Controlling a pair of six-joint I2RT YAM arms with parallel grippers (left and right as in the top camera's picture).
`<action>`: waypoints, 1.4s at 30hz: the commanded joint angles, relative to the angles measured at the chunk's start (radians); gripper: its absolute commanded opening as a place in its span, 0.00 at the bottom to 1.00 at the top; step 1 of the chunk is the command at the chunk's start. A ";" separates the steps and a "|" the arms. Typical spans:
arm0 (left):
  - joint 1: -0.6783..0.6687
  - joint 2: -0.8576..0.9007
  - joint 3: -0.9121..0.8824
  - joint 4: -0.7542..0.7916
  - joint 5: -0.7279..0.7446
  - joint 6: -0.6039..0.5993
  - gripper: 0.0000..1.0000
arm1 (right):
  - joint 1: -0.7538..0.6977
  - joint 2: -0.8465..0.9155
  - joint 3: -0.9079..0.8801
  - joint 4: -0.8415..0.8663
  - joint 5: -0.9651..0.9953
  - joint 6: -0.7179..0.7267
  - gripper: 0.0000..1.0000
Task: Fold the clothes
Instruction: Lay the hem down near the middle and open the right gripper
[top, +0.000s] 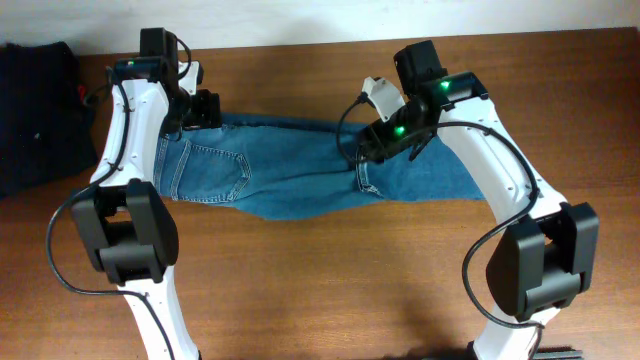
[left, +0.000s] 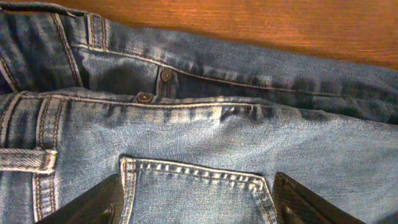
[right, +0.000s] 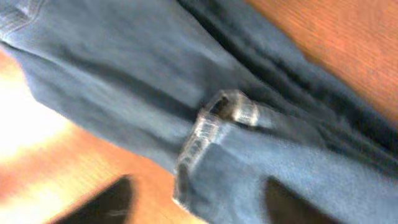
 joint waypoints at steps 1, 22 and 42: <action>0.006 0.003 0.020 -0.008 0.014 -0.002 0.76 | -0.005 0.002 0.000 -0.013 0.110 0.111 0.09; 0.005 0.003 0.020 -0.048 0.015 -0.002 0.76 | -0.004 0.059 -0.480 0.784 0.159 0.294 0.05; 0.006 0.003 0.020 -0.043 0.014 -0.002 0.77 | -0.002 -0.100 -0.362 0.335 0.151 0.294 0.05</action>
